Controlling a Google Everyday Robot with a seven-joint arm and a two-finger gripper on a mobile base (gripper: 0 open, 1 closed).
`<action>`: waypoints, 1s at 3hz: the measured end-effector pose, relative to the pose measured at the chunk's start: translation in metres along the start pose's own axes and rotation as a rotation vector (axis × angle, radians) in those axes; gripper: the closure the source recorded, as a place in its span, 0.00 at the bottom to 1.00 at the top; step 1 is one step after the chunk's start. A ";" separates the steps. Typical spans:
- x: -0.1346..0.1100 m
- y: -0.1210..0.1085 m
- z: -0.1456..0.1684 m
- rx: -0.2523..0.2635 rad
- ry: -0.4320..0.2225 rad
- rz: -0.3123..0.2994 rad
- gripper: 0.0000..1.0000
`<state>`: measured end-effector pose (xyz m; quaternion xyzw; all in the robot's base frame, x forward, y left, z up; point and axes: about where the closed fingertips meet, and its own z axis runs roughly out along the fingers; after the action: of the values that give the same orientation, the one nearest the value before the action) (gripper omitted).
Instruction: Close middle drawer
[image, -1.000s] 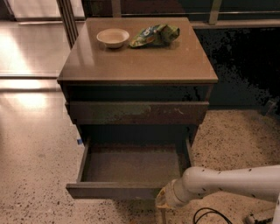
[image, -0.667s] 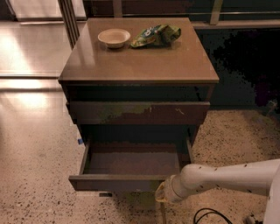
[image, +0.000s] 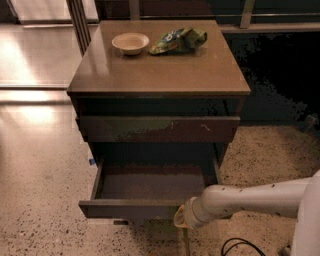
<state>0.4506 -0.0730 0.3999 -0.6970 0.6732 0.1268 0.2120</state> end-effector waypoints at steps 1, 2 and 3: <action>0.000 -0.017 0.000 0.041 0.038 -0.014 1.00; -0.001 -0.019 0.000 0.054 0.044 -0.013 1.00; 0.000 -0.054 -0.019 0.181 0.044 0.018 1.00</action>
Offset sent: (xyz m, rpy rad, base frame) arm 0.1162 0.0001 0.0446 -0.0839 -0.2916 -0.1778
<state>0.5017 -0.0821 0.4233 -0.6717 0.6925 0.0520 0.2581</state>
